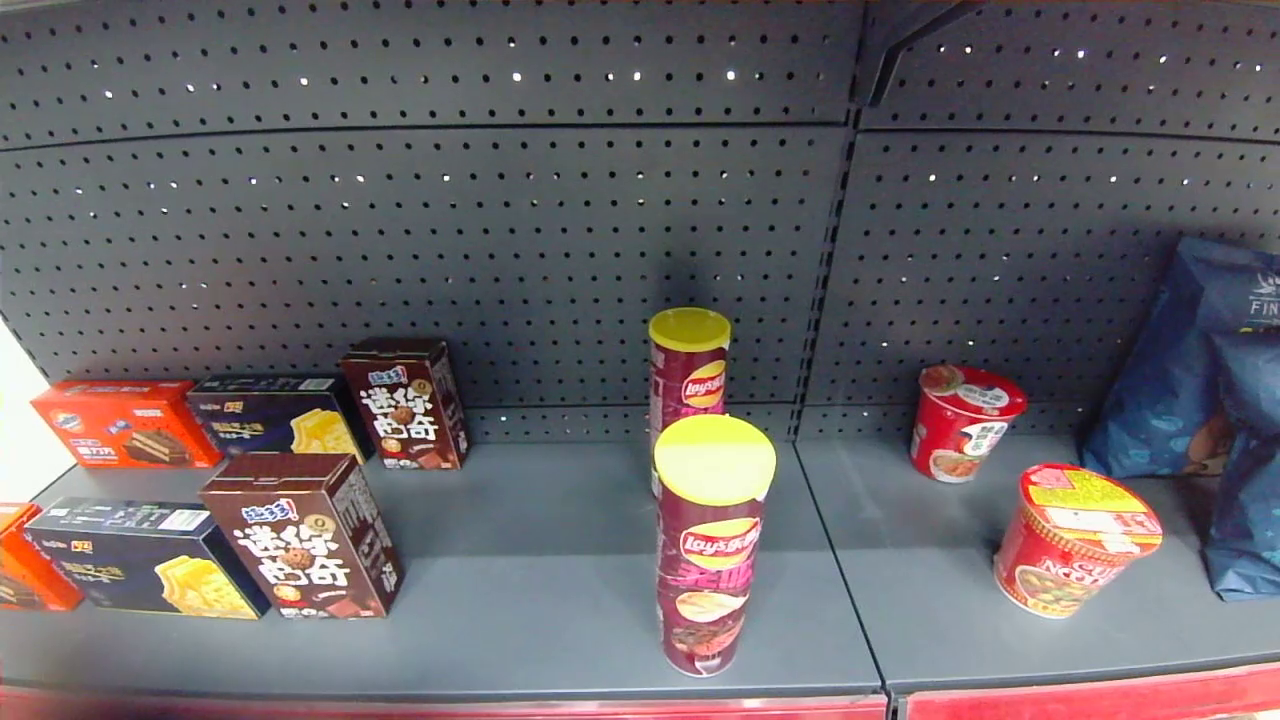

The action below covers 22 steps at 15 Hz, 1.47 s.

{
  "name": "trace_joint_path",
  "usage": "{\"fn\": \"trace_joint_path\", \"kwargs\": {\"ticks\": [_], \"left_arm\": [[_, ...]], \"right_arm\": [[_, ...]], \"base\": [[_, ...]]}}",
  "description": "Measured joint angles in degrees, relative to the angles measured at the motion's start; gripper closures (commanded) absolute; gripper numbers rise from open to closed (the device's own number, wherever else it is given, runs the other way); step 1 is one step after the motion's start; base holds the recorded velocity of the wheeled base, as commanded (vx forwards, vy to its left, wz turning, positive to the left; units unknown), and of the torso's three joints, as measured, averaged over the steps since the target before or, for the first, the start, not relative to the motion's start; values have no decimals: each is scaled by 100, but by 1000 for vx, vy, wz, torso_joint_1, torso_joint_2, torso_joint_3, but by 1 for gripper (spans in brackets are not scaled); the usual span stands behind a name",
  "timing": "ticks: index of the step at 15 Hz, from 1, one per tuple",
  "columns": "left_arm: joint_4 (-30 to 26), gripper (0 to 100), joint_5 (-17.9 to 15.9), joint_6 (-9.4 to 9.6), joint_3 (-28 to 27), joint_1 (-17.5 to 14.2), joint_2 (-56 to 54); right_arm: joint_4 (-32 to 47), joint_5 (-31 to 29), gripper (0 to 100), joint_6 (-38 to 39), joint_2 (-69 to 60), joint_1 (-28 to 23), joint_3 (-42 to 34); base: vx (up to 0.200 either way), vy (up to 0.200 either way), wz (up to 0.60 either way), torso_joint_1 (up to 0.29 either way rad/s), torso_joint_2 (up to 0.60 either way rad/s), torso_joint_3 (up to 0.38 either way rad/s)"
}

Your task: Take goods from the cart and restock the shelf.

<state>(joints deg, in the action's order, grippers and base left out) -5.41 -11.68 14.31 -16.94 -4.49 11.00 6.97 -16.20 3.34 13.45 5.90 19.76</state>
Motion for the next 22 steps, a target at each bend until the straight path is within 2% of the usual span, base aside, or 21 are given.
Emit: {"fn": "trace_joint_path", "kwargs": {"ticks": [2, 5, 6, 9, 13, 21, 22], "left_arm": [[-239, 0, -24, -20, 249, -28, -329], [-27, 0, -41, -20, 868, -44, -516], [336, 0, -57, -121, 1168, -44, -541], [473, 0, -206, -657, 1482, -33, -573], [473, 0, -364, -706, 1524, -33, -583], [463, 0, -378, -736, 1519, -33, -579], [463, 0, -371, -750, 1519, -33, -579]], "right_arm": [[-151, 77, 0, -89, -435, -39, -621], [-786, 138, 0, -94, -701, -52, -1381], [-987, 156, 0, -78, -744, -56, -1674], [-1102, 360, 0, -83, -797, -56, -1932], [-1102, 490, 0, -215, -816, -56, -1960], [-1102, 471, 0, -256, -816, -56, -1966], [-1100, 477, 0, -230, -816, -56, -1966]], "base": [[0, 0, 0, 0, 0, 0], [0, 0, 0, 0, 0, 0], [0, 0, 0, 0, 0, 0], [0, 0, 0, 0, 0, 0], [0, 0, 0, 0, 0, 0], [0, 0, 0, 0, 0, 0], [0, 0, 600, 2, 7, 2]]}}
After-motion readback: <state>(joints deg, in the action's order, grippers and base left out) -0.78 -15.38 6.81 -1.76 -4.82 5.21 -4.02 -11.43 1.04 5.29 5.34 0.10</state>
